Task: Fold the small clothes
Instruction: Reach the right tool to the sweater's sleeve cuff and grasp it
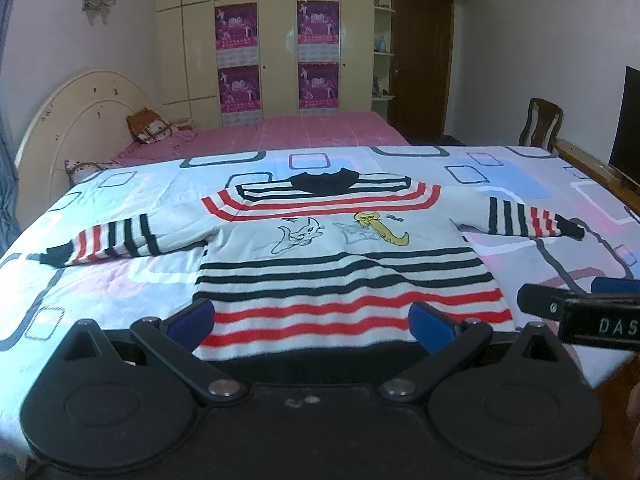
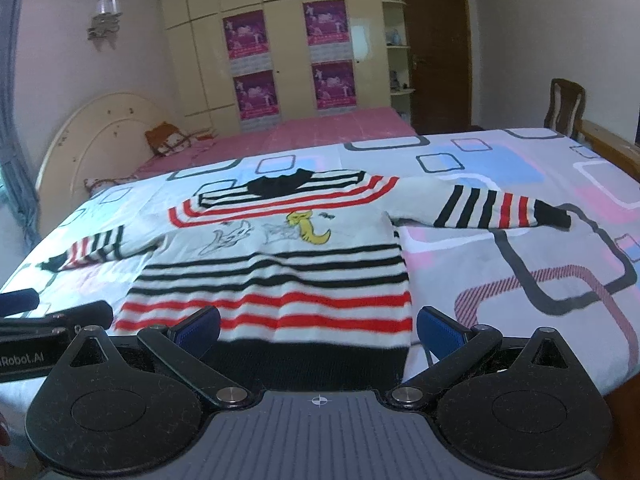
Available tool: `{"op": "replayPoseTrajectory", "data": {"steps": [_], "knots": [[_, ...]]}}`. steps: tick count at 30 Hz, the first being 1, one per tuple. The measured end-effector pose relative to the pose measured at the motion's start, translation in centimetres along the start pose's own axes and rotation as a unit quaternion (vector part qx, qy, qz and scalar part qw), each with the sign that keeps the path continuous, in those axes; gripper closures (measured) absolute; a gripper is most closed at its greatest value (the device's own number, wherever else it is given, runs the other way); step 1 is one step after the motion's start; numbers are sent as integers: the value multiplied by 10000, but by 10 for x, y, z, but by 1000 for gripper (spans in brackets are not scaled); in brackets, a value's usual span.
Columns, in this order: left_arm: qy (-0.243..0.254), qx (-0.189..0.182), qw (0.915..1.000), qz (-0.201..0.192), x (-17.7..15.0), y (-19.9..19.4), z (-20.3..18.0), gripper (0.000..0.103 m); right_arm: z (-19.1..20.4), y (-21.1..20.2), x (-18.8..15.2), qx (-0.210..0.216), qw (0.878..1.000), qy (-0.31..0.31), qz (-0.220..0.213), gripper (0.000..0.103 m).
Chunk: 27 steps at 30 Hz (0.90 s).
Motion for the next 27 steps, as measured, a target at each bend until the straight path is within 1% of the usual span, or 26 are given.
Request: {"op": "replayPoseTrajectory", "data": {"steps": [6, 9, 10, 11, 13, 14, 16, 19, 21, 23, 24, 27], "knots": [[100, -123, 9998, 78, 20, 45, 4, 0, -6, 42, 22, -258, 9996, 109, 13, 0], [33, -287, 9996, 49, 28, 64, 6, 0, -11, 58, 32, -403, 9990, 179, 13, 0], [-10, -284, 9996, 66, 30, 71, 7, 0, -13, 62, 34, -453, 9988, 188, 10, 0], [-52, -261, 9996, 135, 31, 78, 7, 0, -16, 67, 36, -497, 9985, 208, 17, 0], [-103, -404, 9986, 320, 34, 94, 4, 0, -23, 77, 40, -542, 9982, 261, 84, 0], [-115, -495, 9981, 352, 34, 101, 1, 0, -29, 82, 41, -577, 9979, 280, 111, 0], [-101, -534, 9977, 395, 36, 114, -6, 0, -41, 93, 43, -652, 9972, 327, 159, 0], [-114, -560, 9972, 479, 39, 134, -20, 0, -73, 109, 49, -772, 9955, 505, 213, 0], [-42, -477, 9974, 538, 43, 149, -33, 0, -102, 120, 54, -772, 9944, 689, 219, 0], [-37, -691, 9956, 624, 49, 163, -44, 1, -133, 131, 61, -870, 9923, 859, 191, 0], [-38, -716, 9953, 648, 52, 170, -51, 1, -149, 137, 65, -914, 9912, 939, 166, 0], [6, -599, 9960, 669, 64, 192, -75, 1, -200, 154, 77, -1192, 9858, 1182, 102, 1]]}}
Point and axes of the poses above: each gripper's, at about its wrist camera, not at the fingertips, and y roughly the way its jaws point, z to its left, x to its top, the point moved 1 cm from there along y, roughly the way its jaws point, and after that the axes turned 2 degrees about -z, right-handed, at the moved point
